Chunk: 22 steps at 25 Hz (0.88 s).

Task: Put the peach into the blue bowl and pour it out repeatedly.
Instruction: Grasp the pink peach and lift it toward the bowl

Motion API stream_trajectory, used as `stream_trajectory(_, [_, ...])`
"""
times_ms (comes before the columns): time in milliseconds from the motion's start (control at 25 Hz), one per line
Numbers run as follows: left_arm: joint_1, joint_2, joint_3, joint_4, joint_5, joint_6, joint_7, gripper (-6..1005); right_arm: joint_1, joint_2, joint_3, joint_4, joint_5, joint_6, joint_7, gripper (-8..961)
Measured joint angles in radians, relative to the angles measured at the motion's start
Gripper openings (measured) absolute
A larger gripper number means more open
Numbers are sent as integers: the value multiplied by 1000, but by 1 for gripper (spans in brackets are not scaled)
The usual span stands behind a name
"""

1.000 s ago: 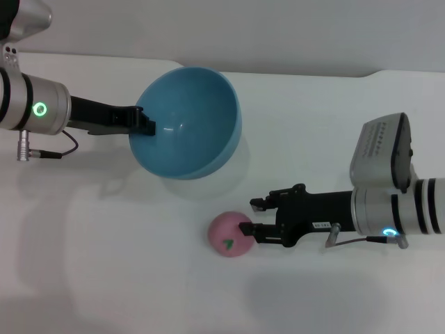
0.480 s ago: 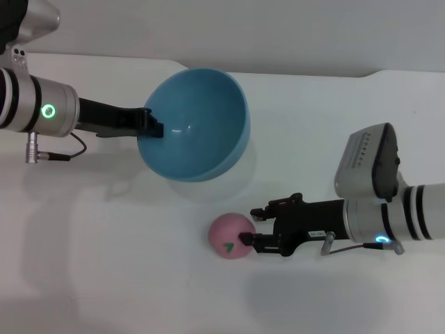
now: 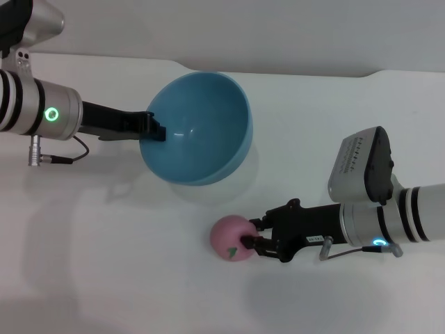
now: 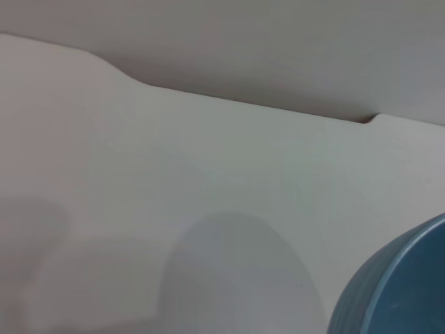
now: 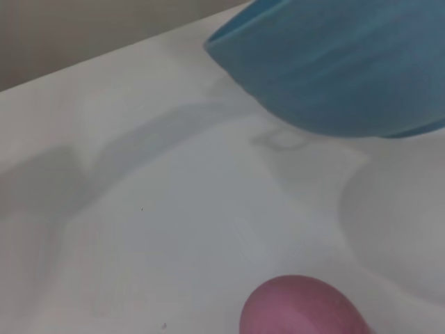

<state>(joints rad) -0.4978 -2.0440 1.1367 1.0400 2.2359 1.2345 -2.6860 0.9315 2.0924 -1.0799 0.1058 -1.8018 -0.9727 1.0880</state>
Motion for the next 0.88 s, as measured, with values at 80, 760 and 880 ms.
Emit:
stream_trajectory(80, [2, 0, 0, 0, 0, 0, 0, -1, -1, 0, 0, -1, 0, 0, 0, 348])
stream_trajectory(760, [-13, 3, 8, -5, 2, 4, 10, 0, -225, -15, 49, -281, 11, -278, 11, 58])
stream_trajectory(880, [-18, 3, 19, -7, 22, 2, 6, -1, -330, -22, 82, -400, 21, -367, 26, 51])
